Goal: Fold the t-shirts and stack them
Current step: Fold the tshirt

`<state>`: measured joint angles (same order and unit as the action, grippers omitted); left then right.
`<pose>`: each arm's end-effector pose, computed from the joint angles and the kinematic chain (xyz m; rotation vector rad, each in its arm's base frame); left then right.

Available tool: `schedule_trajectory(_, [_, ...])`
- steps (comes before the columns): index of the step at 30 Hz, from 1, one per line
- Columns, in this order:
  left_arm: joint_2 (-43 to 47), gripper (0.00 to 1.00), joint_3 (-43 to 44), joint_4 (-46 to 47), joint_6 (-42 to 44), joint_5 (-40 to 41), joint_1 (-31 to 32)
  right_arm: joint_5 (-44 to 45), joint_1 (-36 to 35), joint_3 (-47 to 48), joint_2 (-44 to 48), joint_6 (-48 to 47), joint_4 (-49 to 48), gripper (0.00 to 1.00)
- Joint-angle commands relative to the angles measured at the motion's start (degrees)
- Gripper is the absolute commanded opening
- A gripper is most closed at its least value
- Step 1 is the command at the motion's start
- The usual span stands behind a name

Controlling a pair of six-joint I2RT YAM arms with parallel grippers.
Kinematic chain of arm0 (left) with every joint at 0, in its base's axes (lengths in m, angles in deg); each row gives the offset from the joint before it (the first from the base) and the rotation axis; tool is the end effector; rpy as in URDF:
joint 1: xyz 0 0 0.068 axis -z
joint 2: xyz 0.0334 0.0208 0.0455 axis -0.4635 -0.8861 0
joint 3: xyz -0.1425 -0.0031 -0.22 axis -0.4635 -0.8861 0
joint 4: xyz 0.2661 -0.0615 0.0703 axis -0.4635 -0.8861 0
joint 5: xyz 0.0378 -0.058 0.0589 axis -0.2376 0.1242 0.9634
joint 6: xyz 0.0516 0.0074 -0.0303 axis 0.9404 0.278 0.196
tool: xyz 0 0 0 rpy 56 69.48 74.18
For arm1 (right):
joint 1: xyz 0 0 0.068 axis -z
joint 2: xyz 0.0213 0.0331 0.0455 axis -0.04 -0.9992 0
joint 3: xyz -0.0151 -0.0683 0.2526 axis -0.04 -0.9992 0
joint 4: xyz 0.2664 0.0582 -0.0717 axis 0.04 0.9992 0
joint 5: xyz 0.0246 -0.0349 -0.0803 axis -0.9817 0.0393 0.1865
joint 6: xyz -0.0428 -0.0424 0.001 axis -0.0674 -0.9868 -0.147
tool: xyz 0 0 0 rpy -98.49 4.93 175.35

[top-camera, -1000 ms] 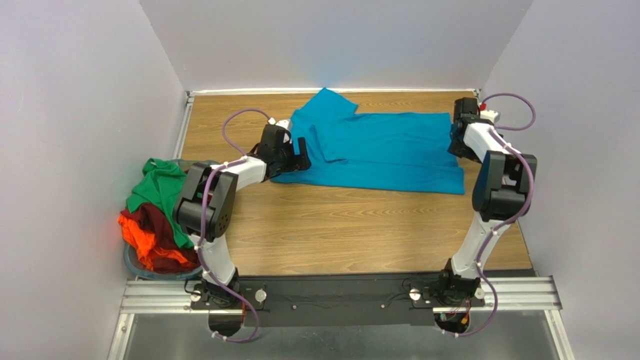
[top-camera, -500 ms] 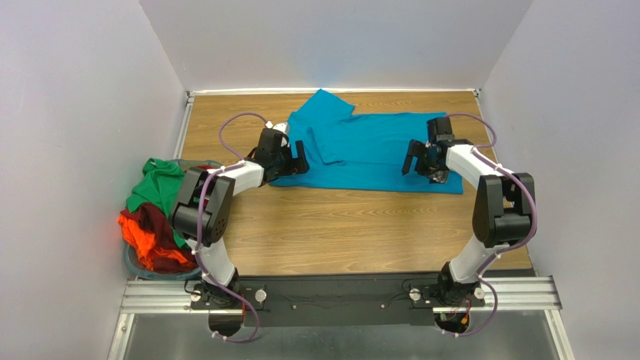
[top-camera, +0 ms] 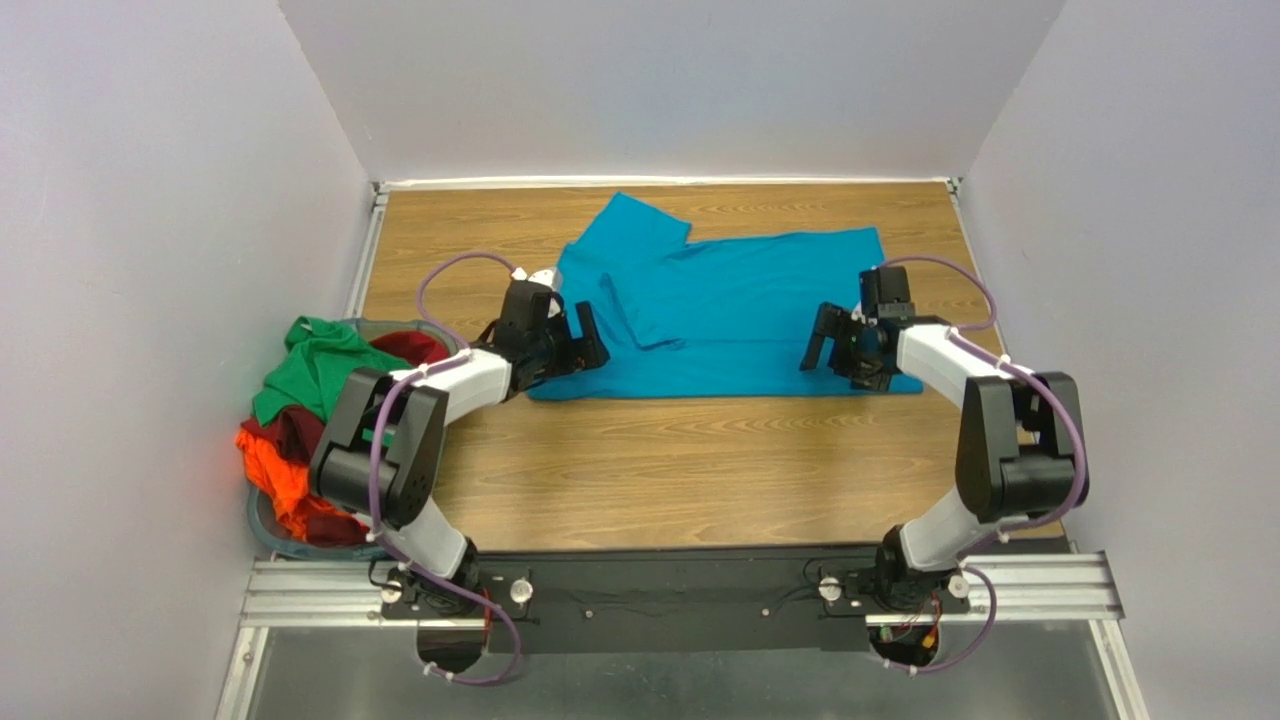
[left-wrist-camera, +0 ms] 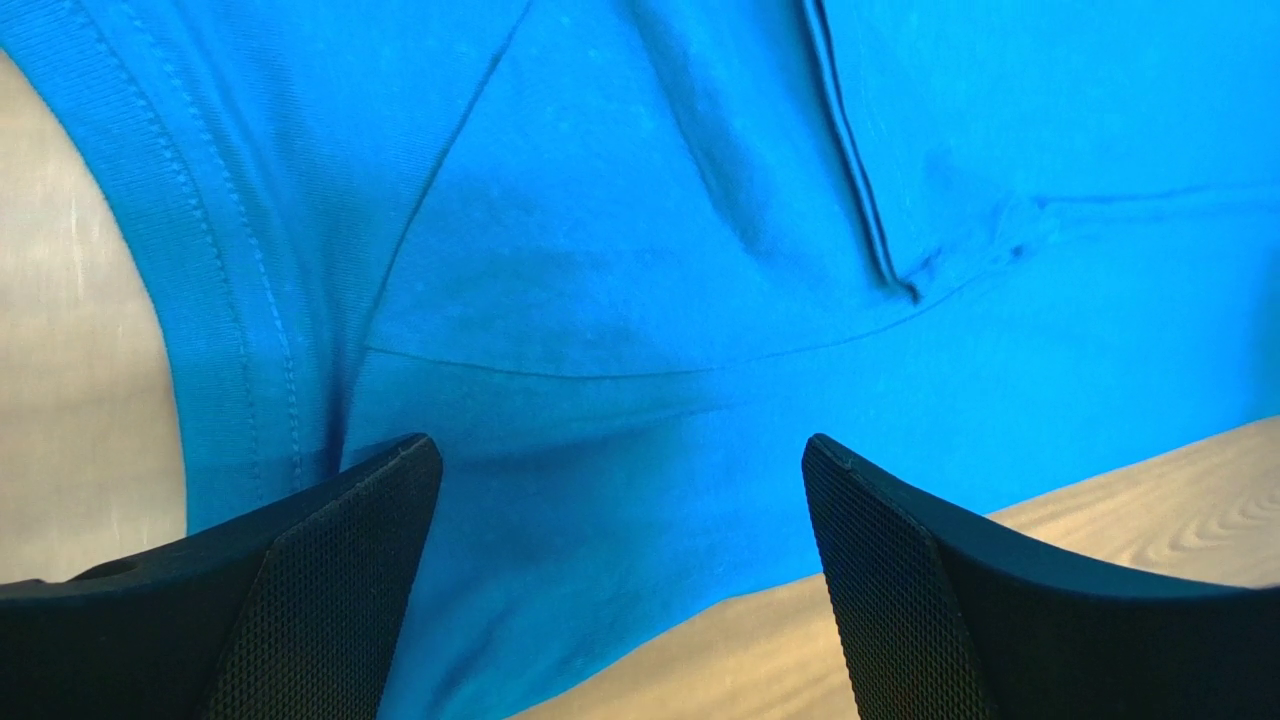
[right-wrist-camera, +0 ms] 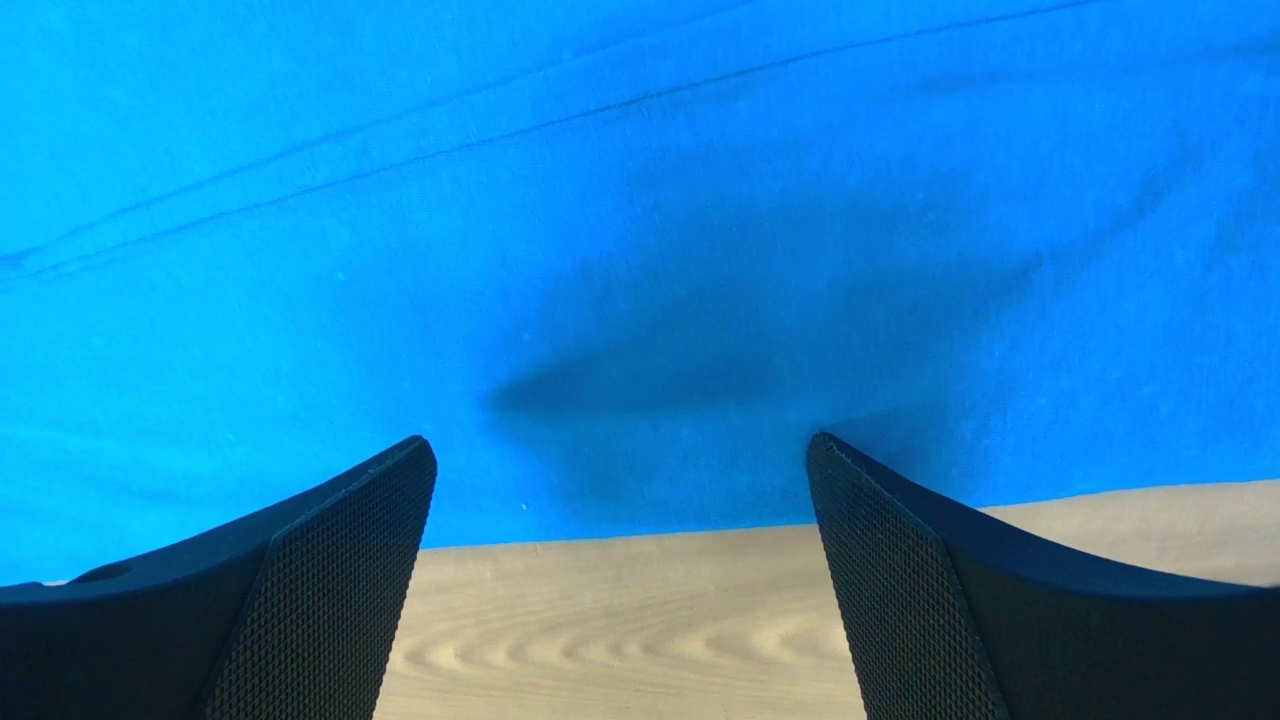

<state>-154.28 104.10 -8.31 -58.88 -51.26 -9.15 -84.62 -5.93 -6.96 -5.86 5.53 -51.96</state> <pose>0.3269 -0.1158 0.1274 -0.1839 2.3809 -0.5903 0.3303 0.0235 0.1333 0.3917 2.6325 0.2191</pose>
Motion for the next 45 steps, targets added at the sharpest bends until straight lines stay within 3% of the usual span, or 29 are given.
schedule_trajectory(1, [2.43, 0.98, -5.36, -9.32, -3.99, 2.26, -0.35, -2.93, -0.14, -7.95, 1.99, 2.86, 3.88, 1.0])
schedule_trajectory(10, [12.53, 0.98, -13.45, -15.91, -10.76, 7.72, -0.18, -5.82, -1.37, -16.06, 12.45, 6.21, 8.1, 1.0])
schedule_trajectory(13, [18.93, 0.98, -14.33, -20.11, -13.39, 10.71, -0.09, -10.72, -2.86, -17.29, 16.05, 6.65, 8.19, 1.0])
schedule_trajectory(22, [28.01, 0.98, -6.87, -22.42, -12.0, 10.27, 1.66, -11.81, -2.95, -10.09, 25.91, 4.54, 8.71, 1.0])
schedule_trajectory(25, [27.4, 0.98, -3.97, -21.89, -12.26, 10.89, 4.39, -9.0, -2.86, -7.36, 25.21, 4.8, 8.71, 1.0])
schedule_trajectory(31, [18.1, 0.98, -0.2, -16.01, -13.4, 10.01, 11.15, -4.25, -2.86, -6.13, 23.27, 4.37, 8.45, 1.0])
schedule_trajectory(38, [5.97, 0.79, 4.12, -12.84, -13.31, 9.04, 13.71, -3.19, -2.95, -6.65, 22.92, 3.75, 8.45, 1.0])
schedule_trajectory(45, [1.74, 0.67, 5.7, -12.31, -13.14, 8.95, 14.06, -2.49, -2.95, -6.57, 23.18, 3.57, 8.54, 1.0])
